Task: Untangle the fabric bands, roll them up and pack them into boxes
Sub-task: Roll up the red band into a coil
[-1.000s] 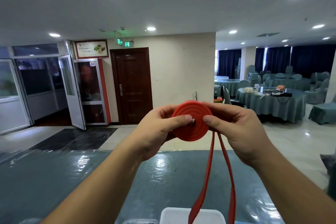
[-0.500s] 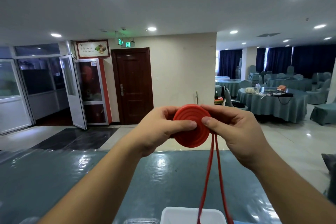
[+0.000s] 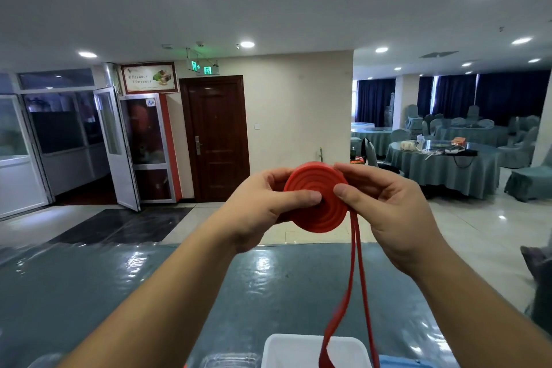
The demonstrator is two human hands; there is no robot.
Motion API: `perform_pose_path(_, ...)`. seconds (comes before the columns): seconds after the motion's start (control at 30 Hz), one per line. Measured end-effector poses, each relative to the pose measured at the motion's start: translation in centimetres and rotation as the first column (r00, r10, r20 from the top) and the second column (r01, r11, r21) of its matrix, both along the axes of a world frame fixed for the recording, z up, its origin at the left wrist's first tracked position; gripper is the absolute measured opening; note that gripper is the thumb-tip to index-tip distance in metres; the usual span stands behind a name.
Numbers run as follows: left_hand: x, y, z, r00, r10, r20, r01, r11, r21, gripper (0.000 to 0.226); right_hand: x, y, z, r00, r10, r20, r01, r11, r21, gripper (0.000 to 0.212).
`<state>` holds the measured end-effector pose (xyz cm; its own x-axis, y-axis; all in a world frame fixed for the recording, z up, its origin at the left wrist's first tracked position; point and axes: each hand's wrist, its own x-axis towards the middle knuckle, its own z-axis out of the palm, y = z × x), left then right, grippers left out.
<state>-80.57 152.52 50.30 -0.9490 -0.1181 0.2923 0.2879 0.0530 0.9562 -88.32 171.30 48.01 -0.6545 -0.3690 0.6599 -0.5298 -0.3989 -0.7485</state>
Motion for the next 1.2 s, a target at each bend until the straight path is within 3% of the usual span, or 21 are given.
perform_pose_path(0.13,-0.3,0.7,-1.0,0.998,0.039,-0.041,-0.033,0.992,0.123,0.041,-0.1,-0.2,-0.4,1.0,-0.011,0.017,0.011,0.999,-0.048,0.041)
perform_pose_path(0.3,-0.5,-0.5,-0.2,0.999,0.034,0.035,-0.029,0.992,-0.121,0.046,-0.3,0.0,-0.3,1.0,-0.009,-0.03,0.01,0.999,0.051,0.035)
perform_pose_path(0.47,-0.6,0.4,-0.7,0.999,0.024,-0.037,-0.02,0.995,0.1,0.04,-0.4,-0.8,-0.8,0.997,0.029,0.078,-0.022,0.996,-0.086,0.044)
perform_pose_path(0.53,-0.7,0.5,-1.1,0.998,0.041,-0.037,-0.037,0.993,0.115,0.043,-0.5,-0.8,-1.0,0.995,0.032,0.096,-0.022,0.995,-0.101,0.042)
perform_pose_path(0.7,-0.5,-0.7,-0.6,1.0,0.028,0.005,-0.026,0.985,-0.17,0.047,-0.4,-0.3,-1.2,0.997,0.034,0.063,-0.035,0.999,0.02,0.038)
perform_pose_path(0.77,-0.4,-0.7,-0.3,0.999,0.035,-0.004,-0.035,0.991,-0.133,0.045,-0.3,-0.3,-1.1,0.998,0.014,0.058,-0.013,1.0,-0.013,0.035)
perform_pose_path(0.93,-0.2,0.5,-0.9,0.997,0.064,-0.043,-0.058,0.99,0.126,0.046,0.1,-0.5,-1.3,0.992,0.05,0.116,-0.03,0.986,-0.162,0.031)
perform_pose_path(1.1,-0.1,0.3,-0.8,0.999,0.032,0.014,-0.032,0.999,-0.021,0.049,0.3,-0.1,-1.7,0.998,-0.023,0.062,0.028,0.996,-0.086,0.027)
perform_pose_path(1.2,0.0,0.6,-0.7,1.0,0.022,-0.017,-0.022,1.0,-0.004,0.044,0.1,-0.3,-1.9,0.99,0.039,0.136,-0.019,0.989,-0.148,0.031)
